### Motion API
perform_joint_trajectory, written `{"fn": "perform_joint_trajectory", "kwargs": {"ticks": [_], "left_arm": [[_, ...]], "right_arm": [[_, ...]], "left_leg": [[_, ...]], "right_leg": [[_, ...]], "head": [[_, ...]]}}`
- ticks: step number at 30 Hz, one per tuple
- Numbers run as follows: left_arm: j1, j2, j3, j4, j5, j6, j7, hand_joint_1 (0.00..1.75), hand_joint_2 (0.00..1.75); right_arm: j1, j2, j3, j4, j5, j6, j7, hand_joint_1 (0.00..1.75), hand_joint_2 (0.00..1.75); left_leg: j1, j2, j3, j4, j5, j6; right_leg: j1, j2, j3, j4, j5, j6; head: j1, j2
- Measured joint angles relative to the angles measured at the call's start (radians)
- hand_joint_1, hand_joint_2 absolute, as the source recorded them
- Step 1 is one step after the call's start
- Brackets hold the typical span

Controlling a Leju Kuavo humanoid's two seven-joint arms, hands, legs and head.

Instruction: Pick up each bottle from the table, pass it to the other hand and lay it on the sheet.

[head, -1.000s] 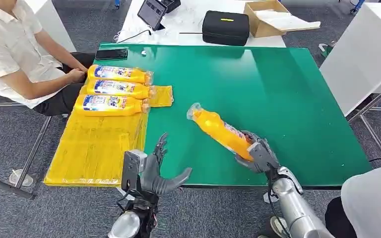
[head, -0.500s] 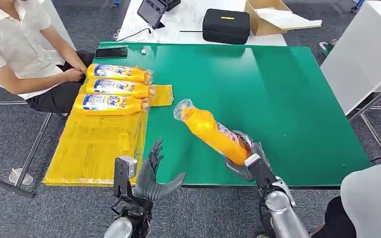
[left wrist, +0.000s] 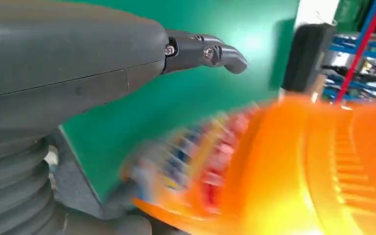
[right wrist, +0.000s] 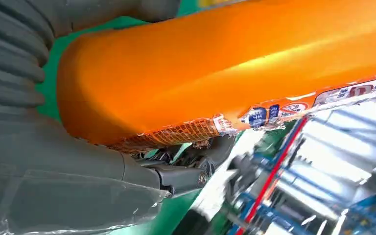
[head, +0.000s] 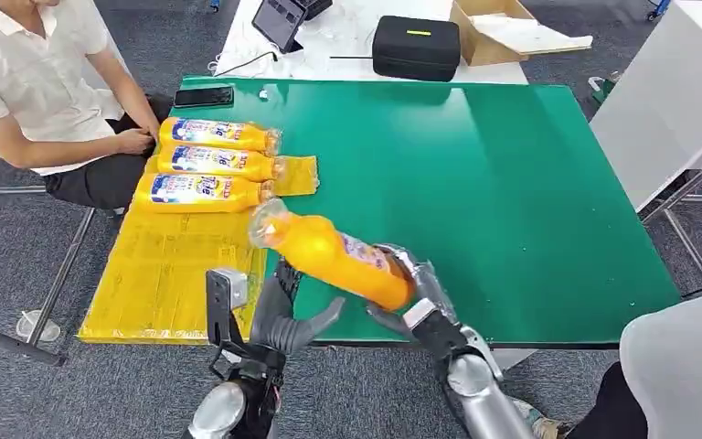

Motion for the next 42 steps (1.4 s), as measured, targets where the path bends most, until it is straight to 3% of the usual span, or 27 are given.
{"fn": "perform_joint_trajectory", "kwargs": {"ticks": [5,20,21,22,23,29,30,31,32,39,40,42], "left_arm": [[-0.01,-0.001,0.0,-0.031,0.042,-0.011,0.004,0.0,1.75],[-0.015,-0.004,-0.001,-0.06,0.13,0.002,-0.013,0.0,1.75],[-0.018,-0.005,-0.001,-0.06,0.139,0.003,-0.011,0.07,1.75],[-0.022,-0.006,-0.001,-0.059,0.145,0.004,-0.011,1.57,1.75],[-0.026,-0.007,-0.001,-0.059,0.155,0.005,-0.011,1.75,1.75],[-0.041,-0.018,0.0,-0.053,0.206,0.002,-0.025,1.75,1.75],[-0.041,-0.019,-0.001,-0.053,0.207,0.002,-0.032,1.75,1.75],[-0.041,-0.019,-0.001,-0.053,0.207,0.0,-0.038,1.75,1.75],[-0.04,-0.019,0.0,-0.054,0.207,0.0,-0.042,1.75,1.75],[-0.037,-0.019,0.004,-0.077,0.194,0.021,-0.087,1.75,1.75],[-0.039,-0.019,0.004,-0.079,0.178,0.04,-0.094,1.75,1.75],[-0.044,-0.019,0.004,-0.079,0.138,0.074,-0.111,1.75,1.75]], "right_arm": [[-0.012,0.029,0.074,0.028,-0.007,-0.024,-0.017,1.75,1.75],[-0.015,0.039,0.128,0.065,-0.057,-0.048,-0.032,1.75,1.75],[-0.015,0.04,0.129,0.071,-0.06,-0.051,-0.036,1.75,1.75],[-0.016,0.04,0.13,0.077,-0.062,-0.053,-0.04,1.75,1.75],[-0.016,0.041,0.131,0.084,-0.064,-0.056,-0.045,1.75,1.75],[-0.024,0.043,0.138,0.113,-0.077,-0.058,-0.056,1.71,1.75],[-0.025,0.044,0.139,0.116,-0.08,-0.058,-0.058,1.59,1.75],[-0.025,0.045,0.139,0.12,-0.083,-0.056,-0.061,1.19,1.75],[-0.025,0.045,0.14,0.122,-0.085,-0.052,-0.064,0.02,1.75],[-0.015,0.048,0.151,0.139,-0.104,-0.007,-0.067,0.0,1.75],[-0.014,0.051,0.153,0.143,-0.105,-0.005,-0.065,0.0,0.0],[-0.014,0.054,0.155,0.151,-0.108,-0.017,-0.064,0.0,0.0]], "left_leg": [[0.0,-0.001,0.0,0.0,0.0,0.0],[0.0,0.0,-0.001,0.0,0.0,0.0],[0.0,0.0,-0.001,0.0,0.0,0.0],[0.0,0.0,-0.001,0.0,0.0,0.0],[0.0,0.0,-0.001,0.0,0.0,0.0],[-0.001,0.0,-0.001,0.0,0.0,0.0],[-0.001,0.0,-0.001,0.0,0.0,0.0],[-0.001,0.0,-0.001,0.0,0.0,0.0],[0.0,0.0,-0.001,0.0,0.0,0.0],[0.0,0.0,-0.001,0.0,0.0,0.0],[0.0,0.0,-0.001,0.0,0.0,0.0],[0.0,0.0,-0.001,0.0,0.0,0.0]], "right_leg": [[0.0,0.0,0.0,0.0,0.0,0.0],[0.0,0.0,-0.001,0.0,0.0,0.0],[0.0,0.0,-0.001,0.0,0.0,0.0],[0.0,0.0,-0.001,0.0,0.0,0.0],[0.0,0.0,-0.001,0.0,0.0,0.0],[0.0,0.0,-0.001,0.0,0.0,0.0],[0.0,0.0,-0.001,0.0,0.0,0.0],[0.0,0.0,-0.001,0.0,0.0,0.0],[0.0,0.0,-0.001,0.0,0.0,0.0],[0.0,0.0,-0.001,0.0,0.0,0.0],[0.0,0.0,-0.001,0.0,0.0,0.0],[0.0,0.0,-0.002,0.0,0.0,0.0]], "head": [[0.0,0.0],[0.0,0.0],[0.0,0.0],[0.0,0.0],[0.0,0.0],[0.0,0.0],[0.0,0.0],[0.0,0.0],[0.0,0.0],[0.0,0.0],[0.0,0.0],[0.0,0.0]]}}
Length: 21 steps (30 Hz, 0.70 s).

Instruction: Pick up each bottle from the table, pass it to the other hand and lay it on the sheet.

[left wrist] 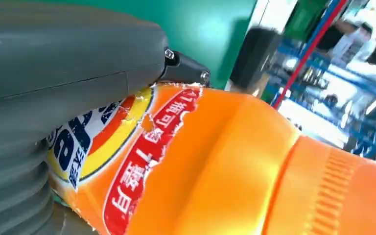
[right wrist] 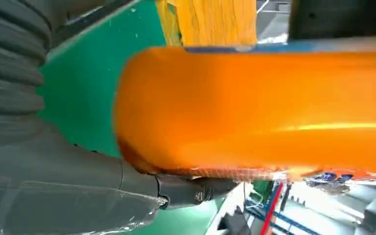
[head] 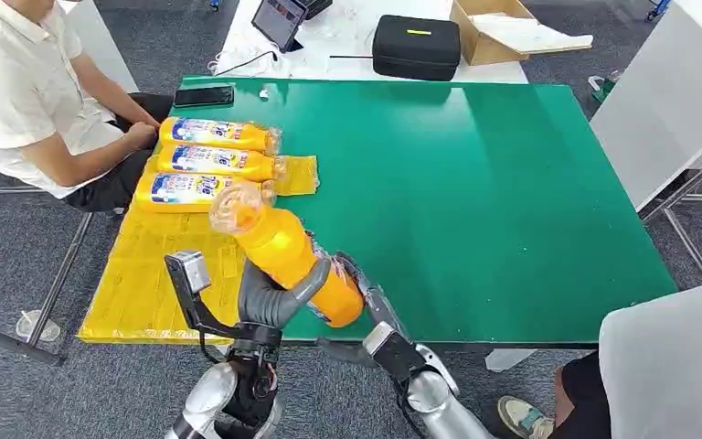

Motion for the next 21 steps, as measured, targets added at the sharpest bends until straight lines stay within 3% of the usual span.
{"fn": "perform_joint_trajectory", "kwargs": {"ticks": [10,15,21], "left_arm": [[-0.006,0.002,0.015,0.0,-0.059,0.066,-0.015,1.75,1.75],[-0.011,0.023,0.04,0.027,-0.493,0.351,-0.061,1.75,1.75],[-0.032,0.04,0.102,0.135,-0.819,0.391,0.03,1.75,1.75]], "right_arm": [[0.023,0.006,-0.036,0.044,-0.013,-0.122,-0.004,0.0,0.0],[0.064,0.006,-0.108,0.054,-0.009,-0.273,-0.027,0.0,0.0],[0.099,0.014,-0.206,-0.021,-0.038,-0.369,-0.03,0.0,0.0]], "left_leg": [[0.0,-0.001,0.0,0.0,0.0,0.0],[0.0,-0.001,0.0,0.0,0.0,0.0],[0.0,0.0,0.0,0.0,0.0,0.0]], "right_leg": [[0.0,0.0,0.0,0.0,0.0,0.0],[0.0,0.0,0.0,0.0,0.0,0.0],[0.0,0.0,0.0,0.0,0.0,0.0]], "head": [[0.0,0.0],[0.0,0.0],[0.0,0.0]]}}
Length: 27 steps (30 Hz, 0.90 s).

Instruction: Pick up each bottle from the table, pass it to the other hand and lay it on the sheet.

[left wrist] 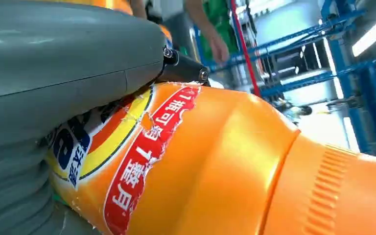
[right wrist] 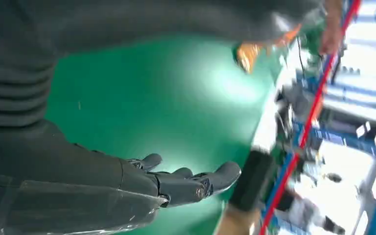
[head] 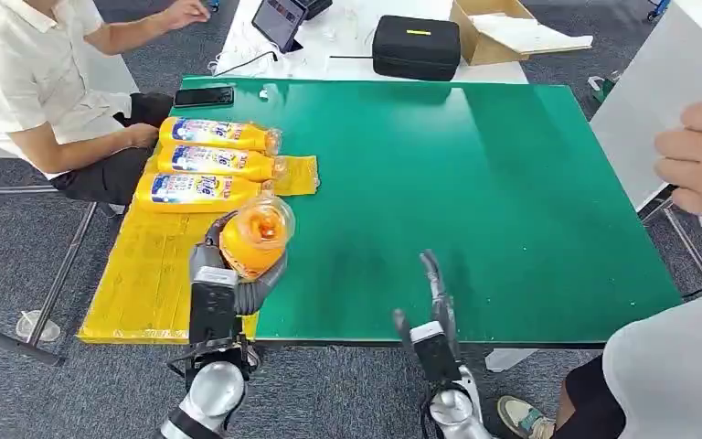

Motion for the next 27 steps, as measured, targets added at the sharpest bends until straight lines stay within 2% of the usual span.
{"fn": "perform_joint_trajectory", "kwargs": {"ticks": [3,8,11,12,18,27], "left_arm": [[-0.012,0.006,0.021,0.055,-0.106,-0.003,0.047,1.75,1.75],[-0.02,0.008,0.033,0.097,-0.124,-0.005,0.063,1.75,1.75],[-0.037,0.016,0.036,0.129,-0.211,-0.047,0.151,1.75,1.75],[-0.047,0.023,0.038,0.145,-0.251,-0.071,0.184,1.75,1.75],[-0.147,0.085,0.069,0.314,-0.428,-0.227,0.313,1.75,1.75],[-0.296,0.147,0.082,0.559,-0.592,-0.367,0.349,1.75,1.75]], "right_arm": [[0.012,0.0,-0.032,-0.059,-0.004,-0.019,-0.001,0.0,0.0],[0.023,0.0,-0.058,-0.104,-0.007,-0.021,-0.001,0.0,0.0],[0.036,0.0,-0.068,-0.142,-0.018,-0.029,-0.001,0.0,0.0],[0.041,0.0,-0.074,-0.155,-0.024,-0.028,-0.001,0.0,1.75],[0.059,0.012,-0.112,-0.18,-0.046,0.032,-0.001,0.0,1.75],[0.066,0.034,-0.125,-0.18,-0.08,0.044,-0.001,0.0,1.75]], "left_leg": [[0.0,0.0,0.0,0.0,0.0,0.0],[0.0,0.0,0.0,0.0,0.0,0.0],[0.0,0.0,0.0,0.0,0.0,0.0],[0.0,0.0,0.0,0.0,0.0,0.0],[0.001,0.0,0.0,0.0,0.002,-0.001],[0.001,0.0,0.0,0.0,0.002,-0.001]], "right_leg": [[0.0,0.0,0.0,0.0,0.0,0.0],[0.0,0.0,0.0,0.0,0.0,0.0],[0.0,0.0,0.0,0.0,0.0,0.0],[0.0,0.0,0.0,0.0,0.0,0.0],[0.0,0.0,0.0,0.0,0.001,-0.001],[0.0,0.0,0.0,0.001,0.001,-0.001]], "head": [[0.0,0.0],[0.0,0.0],[0.0,0.0],[0.0,0.0],[0.0,0.0],[0.0,0.0]]}}
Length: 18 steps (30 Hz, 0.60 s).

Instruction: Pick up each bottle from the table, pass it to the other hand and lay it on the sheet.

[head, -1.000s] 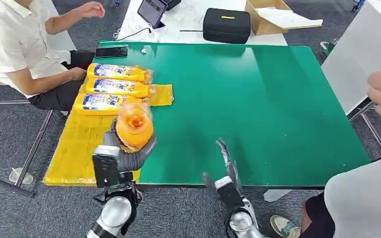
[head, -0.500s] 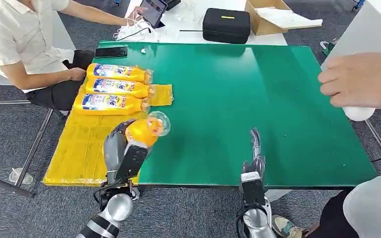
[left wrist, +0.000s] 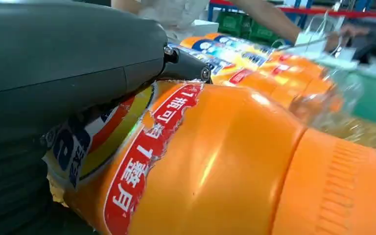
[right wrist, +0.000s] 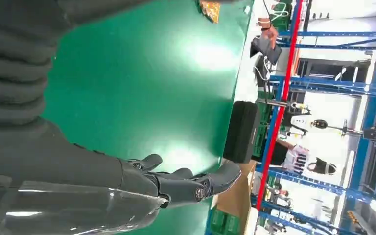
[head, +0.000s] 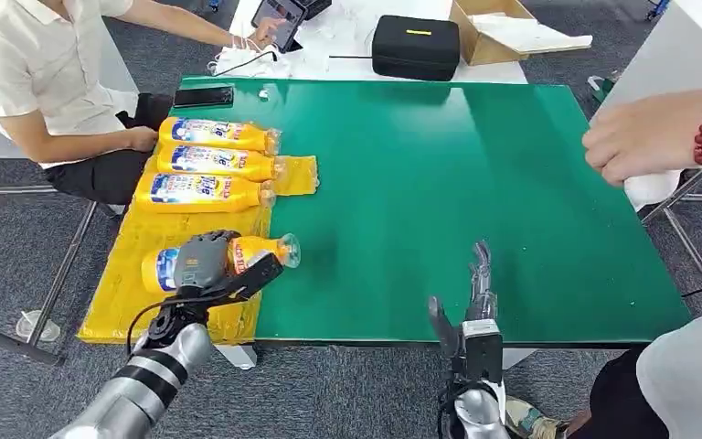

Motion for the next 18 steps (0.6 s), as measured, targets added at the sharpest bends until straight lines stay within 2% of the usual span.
{"fn": "perform_joint_trajectory", "kwargs": {"ticks": [4,5,6,8,9,10,16,17,18], "left_arm": [[-0.03,0.009,-0.001,0.051,-0.013,-0.013,0.003,1.75,1.75],[-0.036,0.009,-0.002,0.06,-0.022,-0.021,0.005,1.48,1.75],[-0.042,0.01,-0.005,0.071,-0.031,-0.034,0.008,1.05,1.75],[-0.052,0.01,-0.008,0.085,-0.033,-0.053,0.009,0.58,1.75],[-0.056,0.01,-0.009,0.091,-0.034,-0.061,0.009,0.49,1.75],[-0.059,0.01,-0.01,0.099,-0.034,-0.068,0.011,0.42,1.75],[-0.074,0.01,-0.012,0.13,-0.016,-0.113,0.014,0.42,1.75],[-0.074,0.01,-0.012,0.132,-0.014,-0.114,0.014,0.33,1.75],[-0.074,0.01,-0.012,0.134,-0.014,-0.115,0.014,0.35,1.75]], "right_arm": [[0.0,0.004,-0.001,0.001,-0.005,0.003,0.0,0.0,1.75],[0.0,0.005,-0.002,0.002,-0.007,0.007,0.0,0.0,1.75],[0.0,0.005,-0.002,0.003,-0.008,0.013,0.0,0.0,1.75],[0.0,0.006,-0.002,0.005,-0.008,0.02,0.0,0.0,1.75],[0.0,0.007,-0.002,0.006,-0.007,0.021,0.0,0.0,1.75],[0.0,0.009,-0.002,0.007,-0.007,0.022,0.0,0.0,1.75],[0.0,0.013,-0.002,0.012,-0.011,0.022,0.0,0.0,1.75],[0.0,0.013,-0.002,0.013,-0.012,0.022,0.0,0.0,1.75],[0.0,0.013,-0.002,0.014,-0.012,0.022,0.0,0.0,1.75]], "left_leg": [[0.0,0.0,0.0,0.0,0.0,0.0],[0.0,0.0,0.0,0.0,0.0,0.0],[0.0,0.0,0.0,0.0,0.0,0.0],[0.0,0.0,0.0,0.0,0.0,0.0],[0.0,0.0,0.0,0.0,0.0,0.0],[0.0,0.0,0.0,0.0,0.0,0.0],[0.0,0.0,0.0,0.0,0.0,0.0],[0.0,0.0,0.0,0.0,0.0,0.0],[0.0,0.0,0.0,0.0,0.0,0.0]], "right_leg": [[0.0,0.0,0.0,0.0,0.0,0.0],[0.0,0.0,0.0,0.0,0.0,0.0],[0.0,0.0,0.0,0.0,0.0,0.0],[0.0,0.0,0.0,0.0,0.0,0.0],[0.0,0.0,0.0,0.0,0.0,0.0],[0.0,0.0,0.0,0.0,0.0,0.0],[0.0,0.0,0.0,0.0,0.0,0.0],[0.0,0.0,0.0,0.0,0.0,0.0],[0.0,0.0,0.0,0.0,0.0,0.0]], "head": [[0.0,0.0],[0.0,0.0],[0.0,0.0],[0.0,0.0],[0.0,0.0],[0.0,0.0],[0.0,0.0],[0.0,0.0],[0.0,0.0]]}}
